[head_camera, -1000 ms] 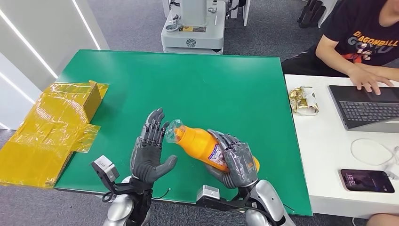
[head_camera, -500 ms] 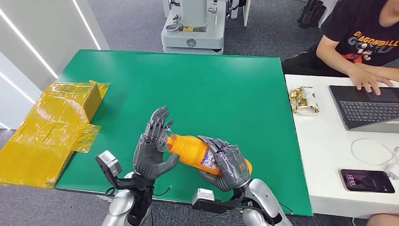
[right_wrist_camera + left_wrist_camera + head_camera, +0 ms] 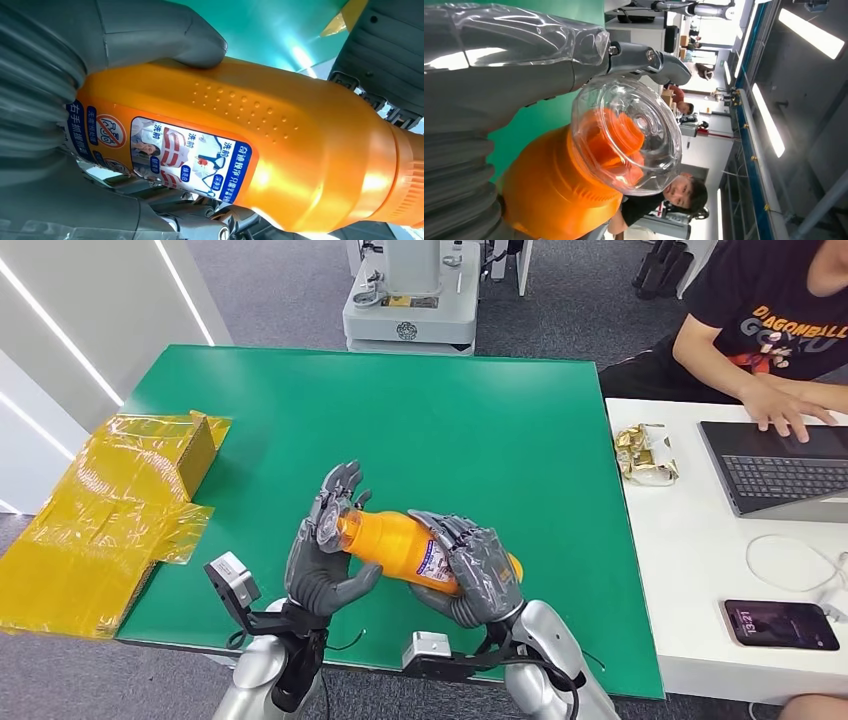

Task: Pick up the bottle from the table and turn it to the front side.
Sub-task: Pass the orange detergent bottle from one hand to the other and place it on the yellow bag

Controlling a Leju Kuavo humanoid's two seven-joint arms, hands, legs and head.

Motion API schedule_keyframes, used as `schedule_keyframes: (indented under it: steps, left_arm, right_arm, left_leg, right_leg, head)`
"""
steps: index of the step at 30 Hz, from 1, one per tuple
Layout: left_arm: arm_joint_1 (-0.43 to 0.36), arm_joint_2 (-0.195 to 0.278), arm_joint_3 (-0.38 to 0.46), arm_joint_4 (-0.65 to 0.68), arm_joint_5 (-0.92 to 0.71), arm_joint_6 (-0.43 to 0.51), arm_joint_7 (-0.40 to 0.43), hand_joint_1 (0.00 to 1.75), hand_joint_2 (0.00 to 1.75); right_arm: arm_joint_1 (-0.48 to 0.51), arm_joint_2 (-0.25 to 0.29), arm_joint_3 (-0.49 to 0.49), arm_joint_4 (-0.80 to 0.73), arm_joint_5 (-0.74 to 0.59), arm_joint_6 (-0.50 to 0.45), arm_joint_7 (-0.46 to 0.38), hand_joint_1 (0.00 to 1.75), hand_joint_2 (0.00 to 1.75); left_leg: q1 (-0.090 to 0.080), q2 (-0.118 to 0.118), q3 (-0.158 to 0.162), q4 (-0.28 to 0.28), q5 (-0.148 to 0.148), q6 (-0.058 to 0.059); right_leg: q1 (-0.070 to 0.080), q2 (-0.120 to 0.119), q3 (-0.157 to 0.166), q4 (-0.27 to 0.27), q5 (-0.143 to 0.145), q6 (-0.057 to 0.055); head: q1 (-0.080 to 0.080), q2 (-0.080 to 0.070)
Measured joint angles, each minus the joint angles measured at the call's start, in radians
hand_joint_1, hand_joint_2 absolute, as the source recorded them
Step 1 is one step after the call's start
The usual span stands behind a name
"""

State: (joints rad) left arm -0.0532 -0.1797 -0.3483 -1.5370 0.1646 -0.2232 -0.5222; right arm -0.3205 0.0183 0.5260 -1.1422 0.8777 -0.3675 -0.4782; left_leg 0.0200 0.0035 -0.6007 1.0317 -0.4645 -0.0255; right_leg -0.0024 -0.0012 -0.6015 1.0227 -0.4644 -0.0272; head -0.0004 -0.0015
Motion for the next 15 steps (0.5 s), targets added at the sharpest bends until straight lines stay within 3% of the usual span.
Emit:
schedule_keyframes:
  steps: [8,15]
  left_arm:
    - [-0.009,0.0,0.003,0.006,0.003,-0.001,0.006,0.0,1.75]
    - [-0.007,-0.003,0.012,0.007,-0.035,0.052,-0.018,0.02,1.75]
  right_arm:
    - [-0.017,0.021,0.0,0.038,-0.009,-0.022,-0.025,1.75,1.75]
    - [-0.033,0.037,0.005,0.084,-0.017,0.025,-0.004,1.75,1.75]
  left_leg:
    - [0.0,0.0,0.0,0.0,0.0,0.0]
    - [0.0,0.0,0.0,0.0,0.0,0.0]
  right_leg:
    - [0.0,0.0,0.0,0.0,0.0,0.0]
    - [0.0,0.0,0.0,0.0,0.0,0.0]
  head:
    - [0.0,0.0]
    - [0.0,0.0]
